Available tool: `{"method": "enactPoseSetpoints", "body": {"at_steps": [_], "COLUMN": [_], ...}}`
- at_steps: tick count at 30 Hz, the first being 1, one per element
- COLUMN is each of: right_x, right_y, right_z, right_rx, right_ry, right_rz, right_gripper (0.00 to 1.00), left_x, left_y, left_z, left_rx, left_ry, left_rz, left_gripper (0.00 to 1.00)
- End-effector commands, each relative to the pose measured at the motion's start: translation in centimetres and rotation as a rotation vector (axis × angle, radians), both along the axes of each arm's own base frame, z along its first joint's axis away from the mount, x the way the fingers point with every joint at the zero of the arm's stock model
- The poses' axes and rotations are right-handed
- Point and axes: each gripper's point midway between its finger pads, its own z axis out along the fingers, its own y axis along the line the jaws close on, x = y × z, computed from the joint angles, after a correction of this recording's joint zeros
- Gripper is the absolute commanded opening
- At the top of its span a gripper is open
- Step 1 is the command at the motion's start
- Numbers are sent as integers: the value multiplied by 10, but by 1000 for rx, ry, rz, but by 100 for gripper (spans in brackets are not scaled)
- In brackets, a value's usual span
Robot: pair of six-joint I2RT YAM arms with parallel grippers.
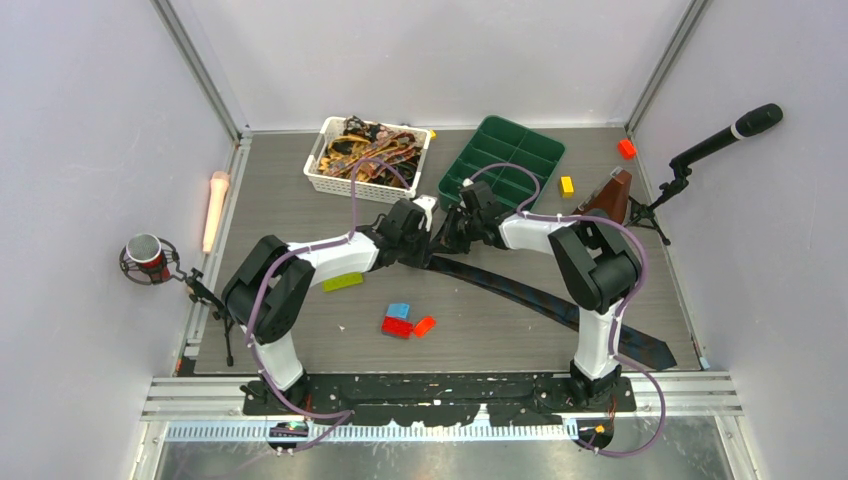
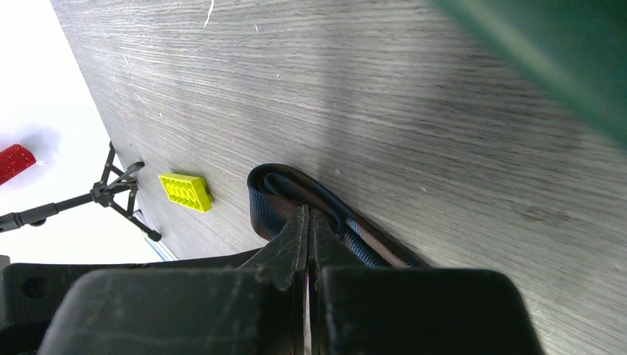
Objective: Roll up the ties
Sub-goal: Roll the tie at the center of the board.
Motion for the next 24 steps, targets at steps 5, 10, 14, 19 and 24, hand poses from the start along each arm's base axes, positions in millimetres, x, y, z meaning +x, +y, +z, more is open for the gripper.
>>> {"method": "enactPoseSetpoints", "body": {"at_steps": [5,10,14,19,24], "right_x": [-17,-18,-18,-18,-15], "right_y": [-9,-17,-19,-20,-21], "right_z": [-30,-36,-39,-40,-33], "right_rx": [-89,-137,-155,-161,-158], "right_ry": [93,94,93,90,64], "right_rz": [-1,-7,-9,-9,-15], "right_gripper": [1,1,1,1,1], "left_x": [2,4,5,4,5], "left_y": [-3,-4,-4,-4,-5], "left_z": [10,13,15,18,17], "left_rx": [-36,-41,-44,-50,-50], "left_ry": [-20,-25,-27,-31,-28], "left_rz": [-2,4,4,8,6], "left_gripper": [4,12,18,25,12]}}
